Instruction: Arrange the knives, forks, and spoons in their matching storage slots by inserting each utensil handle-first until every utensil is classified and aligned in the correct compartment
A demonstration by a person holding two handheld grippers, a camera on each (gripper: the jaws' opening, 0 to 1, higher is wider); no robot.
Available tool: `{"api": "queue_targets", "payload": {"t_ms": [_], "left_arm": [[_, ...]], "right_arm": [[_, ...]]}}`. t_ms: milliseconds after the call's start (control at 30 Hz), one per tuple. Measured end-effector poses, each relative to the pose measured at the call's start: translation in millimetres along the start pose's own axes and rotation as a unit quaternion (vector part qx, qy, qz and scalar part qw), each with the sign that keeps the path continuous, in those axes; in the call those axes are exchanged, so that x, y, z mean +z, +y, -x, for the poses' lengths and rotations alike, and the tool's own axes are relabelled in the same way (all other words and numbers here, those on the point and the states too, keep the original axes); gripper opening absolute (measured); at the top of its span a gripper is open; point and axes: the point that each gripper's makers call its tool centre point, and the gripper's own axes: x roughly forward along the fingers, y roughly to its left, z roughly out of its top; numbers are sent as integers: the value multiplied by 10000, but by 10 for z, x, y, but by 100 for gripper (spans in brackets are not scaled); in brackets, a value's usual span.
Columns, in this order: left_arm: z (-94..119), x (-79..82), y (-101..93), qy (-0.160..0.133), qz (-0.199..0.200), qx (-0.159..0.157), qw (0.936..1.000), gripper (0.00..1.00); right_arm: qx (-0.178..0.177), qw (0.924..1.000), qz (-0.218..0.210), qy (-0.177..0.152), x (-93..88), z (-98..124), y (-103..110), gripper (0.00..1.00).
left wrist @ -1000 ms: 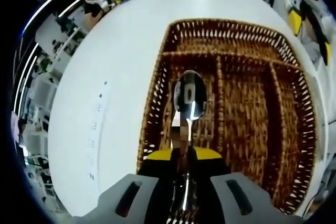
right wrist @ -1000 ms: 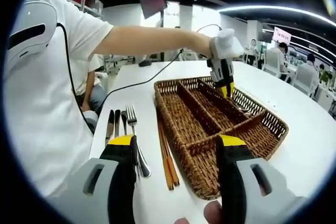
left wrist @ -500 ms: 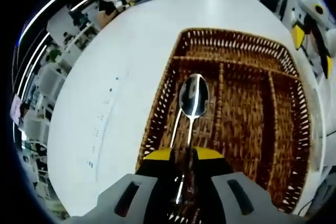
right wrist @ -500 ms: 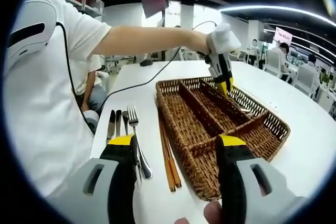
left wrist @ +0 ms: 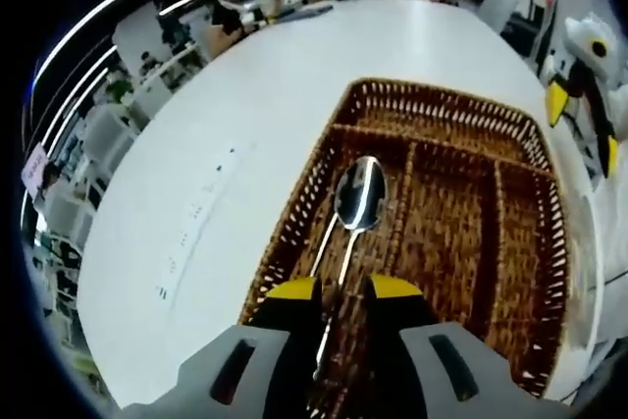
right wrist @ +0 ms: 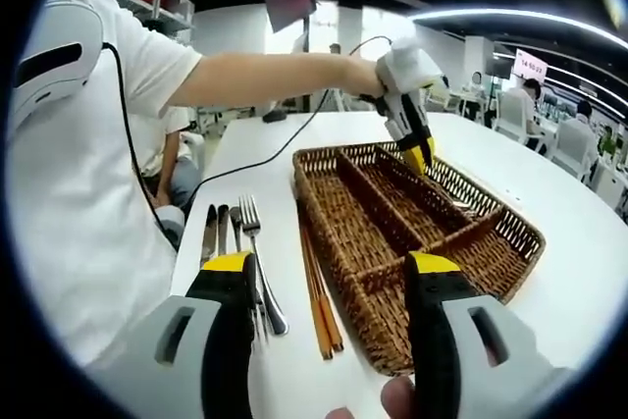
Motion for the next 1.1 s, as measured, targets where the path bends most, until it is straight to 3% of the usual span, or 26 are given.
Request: {"api": "queue_targets", "payload": {"t_ms": [233,633,1100], "left_arm": [[-15,-8,-3,30,-142,-69,9999,22],[2,-8,27,77,-227,77,9997,30],[295,-60,89,-238,260,491,9982,36]], "right_arm": [[2,10000,0,9,2,-5,5,63],[0,10000,14,-12,14,7,21,64],[23,10000,64,0,43,-12,53,64]]}}
